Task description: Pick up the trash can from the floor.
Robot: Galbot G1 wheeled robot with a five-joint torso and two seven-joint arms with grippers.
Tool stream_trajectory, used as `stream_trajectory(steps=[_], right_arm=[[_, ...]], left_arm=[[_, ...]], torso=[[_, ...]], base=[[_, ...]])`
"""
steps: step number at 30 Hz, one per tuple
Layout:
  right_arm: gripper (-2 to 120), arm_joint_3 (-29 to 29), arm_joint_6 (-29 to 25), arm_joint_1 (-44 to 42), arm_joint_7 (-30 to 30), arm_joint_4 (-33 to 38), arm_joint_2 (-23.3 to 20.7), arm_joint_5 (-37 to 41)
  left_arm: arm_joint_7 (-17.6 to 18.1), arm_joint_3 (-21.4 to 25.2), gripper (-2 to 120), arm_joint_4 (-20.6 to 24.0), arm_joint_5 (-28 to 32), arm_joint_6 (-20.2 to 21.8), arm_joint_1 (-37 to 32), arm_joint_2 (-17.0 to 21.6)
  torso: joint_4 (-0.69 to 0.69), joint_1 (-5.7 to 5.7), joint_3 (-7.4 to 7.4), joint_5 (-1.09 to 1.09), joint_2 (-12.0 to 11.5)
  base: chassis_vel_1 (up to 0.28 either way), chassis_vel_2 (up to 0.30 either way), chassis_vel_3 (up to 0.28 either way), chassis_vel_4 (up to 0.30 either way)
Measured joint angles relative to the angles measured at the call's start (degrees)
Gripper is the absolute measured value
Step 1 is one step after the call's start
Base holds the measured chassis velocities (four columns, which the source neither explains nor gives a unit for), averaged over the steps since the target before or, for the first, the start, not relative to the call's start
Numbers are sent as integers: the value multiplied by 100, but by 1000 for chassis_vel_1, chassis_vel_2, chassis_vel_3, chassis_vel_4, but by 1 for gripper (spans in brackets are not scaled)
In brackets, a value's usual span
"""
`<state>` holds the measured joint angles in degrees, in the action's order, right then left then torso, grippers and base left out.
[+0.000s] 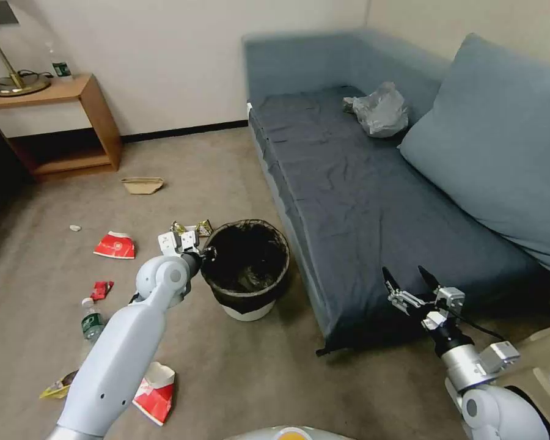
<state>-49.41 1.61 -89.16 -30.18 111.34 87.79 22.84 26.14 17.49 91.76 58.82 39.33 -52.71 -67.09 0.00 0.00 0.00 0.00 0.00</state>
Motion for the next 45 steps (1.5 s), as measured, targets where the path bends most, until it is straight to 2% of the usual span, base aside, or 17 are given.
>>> stream_trajectory(steps=[12,14,15,16,17,19,21,22,28,34,45], right_arm=[[100,24,-13,-21,-9,25,-15,-1],[100,64,-13,-27,-10,66,-14,-2],[100,64,-13,-27,-10,66,-14,-2],[100,90,-11,-36,-13,93,-8,-8],[100,90,-11,-36,-13,93,-8,-8],[100,122,-7,-38,-15,117,-7,-12],[100,129,-6,-38,-16,120,-9,-15],[100,144,-6,-35,-18,128,-17,-19],[100,213,-4,-36,-26,160,-18,-53],[100,248,-3,-51,-30,200,10,-87],[100,223,-5,-118,-43,263,29,-104]], left_arm=[[-58,167,3,201,12,2,-166,83],[-108,408,3,525,36,17,-437,223],[-108,408,3,525,36,17,-437,223],[-139,599,3,820,57,28,-659,333],[-139,599,3,820,57,28,-659,333],[-176,850,3,1178,63,33,-969,413],[-187,919,3,1274,64,34,-1048,427],[-218,1095,3,1524,69,39,-1258,464],[-312,1543,3,1993,87,39,-1735,597],[-346,1662,3,2157,91,26,-1896,633],[-349,1623,3,2172,90,8,-1907,580]], torso=[[0,0,0,-1,0],[1,0,0,0,0],[1,0,0,0,0],[0,0,0,0,0],[0,0,0,0,0],[0,0,0,0,0],[1,0,0,-1,0],[1,1,0,-1,0],[1,0,0,0,0],[0,0,0,0,0],[-1,0,0,0,0]], base=[[0,0,0,0],[0,0,0,0],[0,0,0,0],[0,0,0,0],[0,0,0,0],[0,0,0,0],[0,0,0,0],[0,0,0,0],[0,0,0,0],[0,0,0,0],[0,0,0,0]])
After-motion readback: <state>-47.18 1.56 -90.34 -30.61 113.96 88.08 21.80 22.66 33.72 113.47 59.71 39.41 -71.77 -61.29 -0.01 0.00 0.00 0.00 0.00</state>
